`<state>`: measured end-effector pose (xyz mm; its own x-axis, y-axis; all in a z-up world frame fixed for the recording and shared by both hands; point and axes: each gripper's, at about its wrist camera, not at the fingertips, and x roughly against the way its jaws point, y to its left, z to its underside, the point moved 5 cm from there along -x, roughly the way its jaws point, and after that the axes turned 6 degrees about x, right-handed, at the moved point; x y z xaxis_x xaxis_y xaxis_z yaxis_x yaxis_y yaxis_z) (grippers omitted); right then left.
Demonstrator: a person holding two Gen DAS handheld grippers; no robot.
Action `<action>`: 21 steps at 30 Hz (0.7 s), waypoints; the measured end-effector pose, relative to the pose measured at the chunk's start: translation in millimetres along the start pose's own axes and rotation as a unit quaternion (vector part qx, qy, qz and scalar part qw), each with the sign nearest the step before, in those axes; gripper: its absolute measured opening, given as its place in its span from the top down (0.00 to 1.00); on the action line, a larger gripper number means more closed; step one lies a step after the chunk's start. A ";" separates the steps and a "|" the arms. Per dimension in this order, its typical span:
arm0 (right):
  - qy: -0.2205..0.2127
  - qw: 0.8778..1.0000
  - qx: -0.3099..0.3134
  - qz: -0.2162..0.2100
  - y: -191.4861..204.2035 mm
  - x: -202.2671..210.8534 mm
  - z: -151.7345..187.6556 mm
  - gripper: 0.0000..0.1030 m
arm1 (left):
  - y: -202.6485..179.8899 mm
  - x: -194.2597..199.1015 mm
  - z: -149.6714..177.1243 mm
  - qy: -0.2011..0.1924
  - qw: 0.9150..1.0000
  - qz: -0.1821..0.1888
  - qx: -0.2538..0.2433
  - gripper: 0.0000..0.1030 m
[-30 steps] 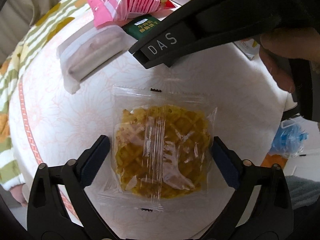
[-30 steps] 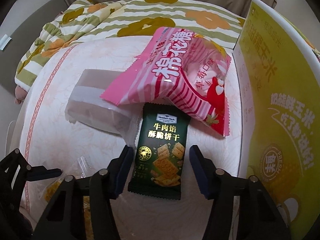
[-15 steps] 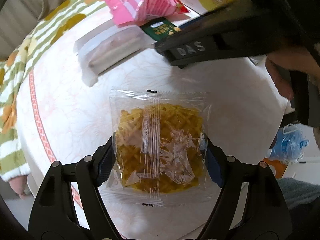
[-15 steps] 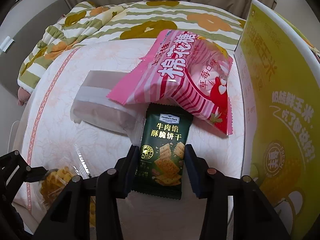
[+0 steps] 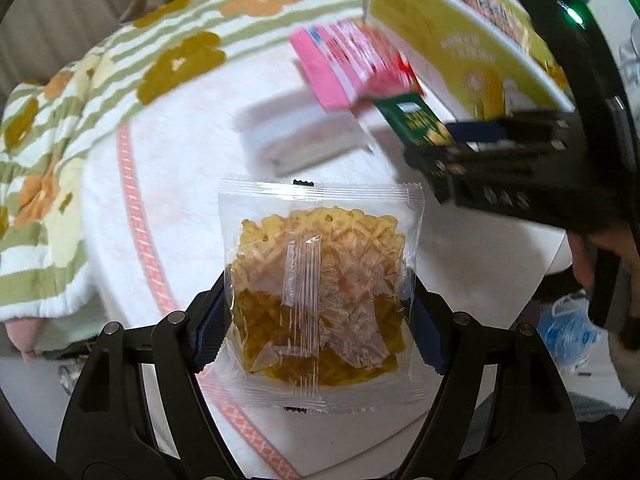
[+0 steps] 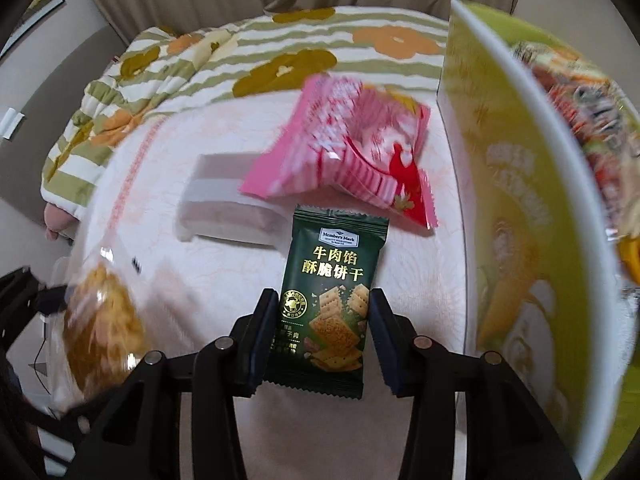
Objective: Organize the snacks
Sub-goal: 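Carry both packets into the green box and open both tools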
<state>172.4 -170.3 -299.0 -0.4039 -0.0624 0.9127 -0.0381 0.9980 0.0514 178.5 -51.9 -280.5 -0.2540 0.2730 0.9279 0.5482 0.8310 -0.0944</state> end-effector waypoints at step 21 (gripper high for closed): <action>-0.179 0.983 0.004 -0.031 -50.4 191.5 -54.0 0.59 | -53.4 136.8 -120.0 -0.162 0.986 -0.022 0.032 0.27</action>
<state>146.4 -231.8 -104.9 -0.6960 -0.1256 0.7070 -0.0793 0.9920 0.0982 210.1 -117.1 -105.2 -0.5241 0.3673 0.7684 0.4824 0.8715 -0.0876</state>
